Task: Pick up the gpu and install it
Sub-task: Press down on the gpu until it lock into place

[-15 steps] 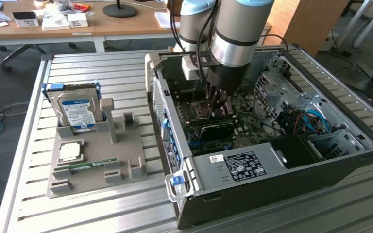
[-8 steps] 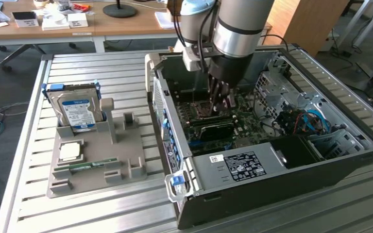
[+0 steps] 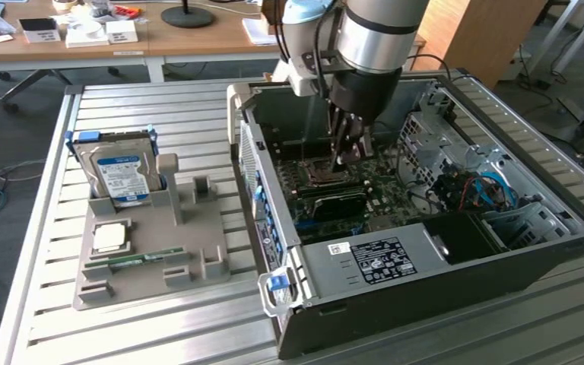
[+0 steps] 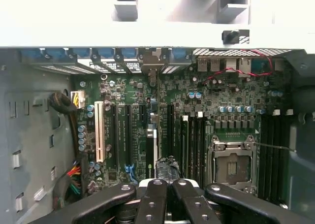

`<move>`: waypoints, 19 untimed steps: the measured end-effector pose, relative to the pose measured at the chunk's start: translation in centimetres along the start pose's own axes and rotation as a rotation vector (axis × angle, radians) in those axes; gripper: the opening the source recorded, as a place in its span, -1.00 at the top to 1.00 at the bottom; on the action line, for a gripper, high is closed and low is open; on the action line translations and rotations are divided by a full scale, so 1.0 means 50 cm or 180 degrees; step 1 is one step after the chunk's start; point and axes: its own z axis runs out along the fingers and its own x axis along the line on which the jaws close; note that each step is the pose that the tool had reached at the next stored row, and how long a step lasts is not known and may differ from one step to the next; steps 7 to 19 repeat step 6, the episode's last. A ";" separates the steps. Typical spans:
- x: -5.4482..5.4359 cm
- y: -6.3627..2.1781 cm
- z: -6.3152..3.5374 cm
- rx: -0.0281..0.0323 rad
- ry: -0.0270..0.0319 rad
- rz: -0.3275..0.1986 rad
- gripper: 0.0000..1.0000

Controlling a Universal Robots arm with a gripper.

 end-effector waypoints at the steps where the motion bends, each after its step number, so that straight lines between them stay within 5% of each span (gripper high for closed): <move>1: 0.000 0.000 0.000 0.0000 0.0000 0.0000 0.79; 19: 0.000 0.000 0.000 0.0000 0.0000 0.0000 0.79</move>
